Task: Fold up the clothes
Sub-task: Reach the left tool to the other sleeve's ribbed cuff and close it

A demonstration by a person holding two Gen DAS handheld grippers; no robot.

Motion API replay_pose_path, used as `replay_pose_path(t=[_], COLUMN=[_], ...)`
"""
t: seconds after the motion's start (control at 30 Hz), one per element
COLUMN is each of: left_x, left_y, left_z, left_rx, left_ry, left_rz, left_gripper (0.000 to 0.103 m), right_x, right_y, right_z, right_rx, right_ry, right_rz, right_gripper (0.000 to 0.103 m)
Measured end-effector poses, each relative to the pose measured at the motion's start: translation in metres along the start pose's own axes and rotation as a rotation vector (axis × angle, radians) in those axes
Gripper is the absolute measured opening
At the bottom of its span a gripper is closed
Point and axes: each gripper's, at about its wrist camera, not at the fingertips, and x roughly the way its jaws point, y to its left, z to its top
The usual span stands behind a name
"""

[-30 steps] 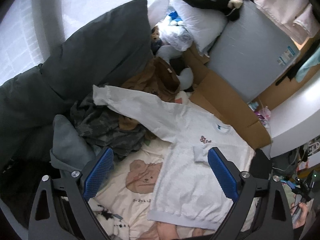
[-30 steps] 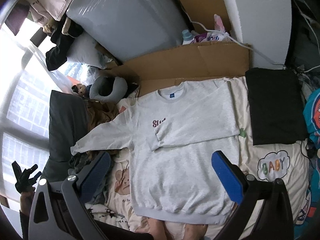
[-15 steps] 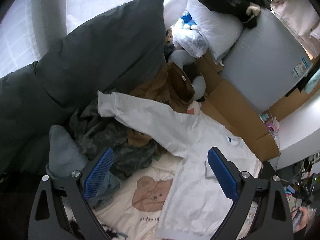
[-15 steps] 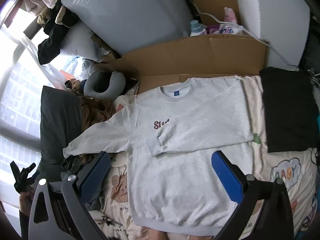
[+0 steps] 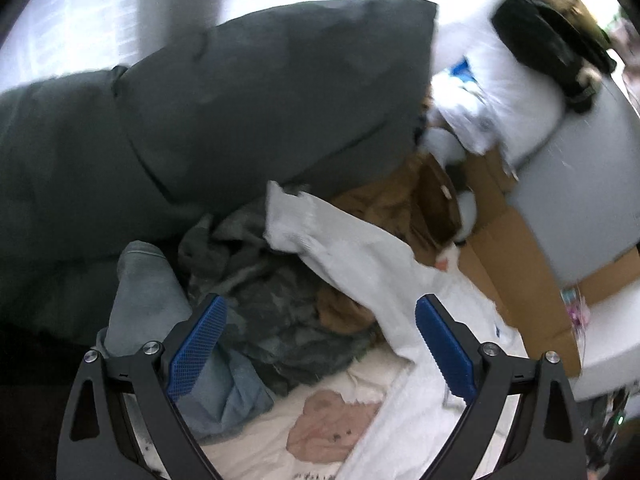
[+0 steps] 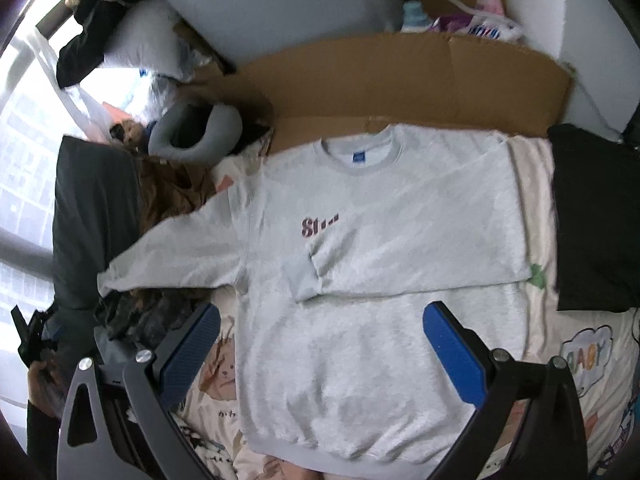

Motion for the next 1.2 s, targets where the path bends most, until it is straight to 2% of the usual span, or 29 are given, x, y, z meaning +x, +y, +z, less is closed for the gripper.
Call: replay_pose_path(t=[0.1, 0.23, 0.43, 0.67, 0.73, 0.8, 0.87, 1.1, 1.2], left_x=[0.018, 0.041, 0.07, 0.094, 0.1, 0.108, 0.116, 0.131, 0.139], left_y=[0.019, 0.03, 0.033, 0.037, 0.039, 0.041, 0.042, 0.042, 0.046], left_z=[0.005, 0.011, 0.02, 0.042, 0.048, 0.054, 0.058, 0.059, 0.055], left_rx=[-0.053, -0.102, -0.123, -0.086, -0.088, -0.097, -0.105, -0.069, -0.06], left_ry=[-0.013, -0.012, 0.008, 0.015, 0.022, 0.037, 0.048, 0.077, 0.096], left_rz=[-0.025, -0.103, -0.146, -0.146, -0.148, -0.144, -0.134, -0.09, -0.073], left_gripper=[0.095, 0.095, 0.095, 0.095, 0.09, 0.067, 0.059, 0.059, 0.059], right_x=[0.021, 0.042, 0.065, 0.078, 0.078, 0.081, 0.084, 0.093, 0.095], right_y=[0.001, 0.003, 0.004, 0.005, 0.006, 0.007, 0.007, 0.0, 0.005], right_z=[-0.007, -0.015, -0.022, -0.026, -0.026, -0.028, -0.031, -0.031, -0.03], right_rx=[-0.008, -0.026, -0.07, -0.073, -0.069, -0.078, -0.086, -0.017, -0.032], right_ry=[0.022, 0.05, 0.086, 0.102, 0.093, 0.095, 0.102, 0.114, 0.106], right_rz=[-0.009, -0.029, -0.066, -0.08, -0.079, -0.074, -0.072, -0.047, -0.038], right_gripper=[0.102, 0.102, 0.102, 0.102, 0.102, 0.102, 0.102, 0.102, 0.102])
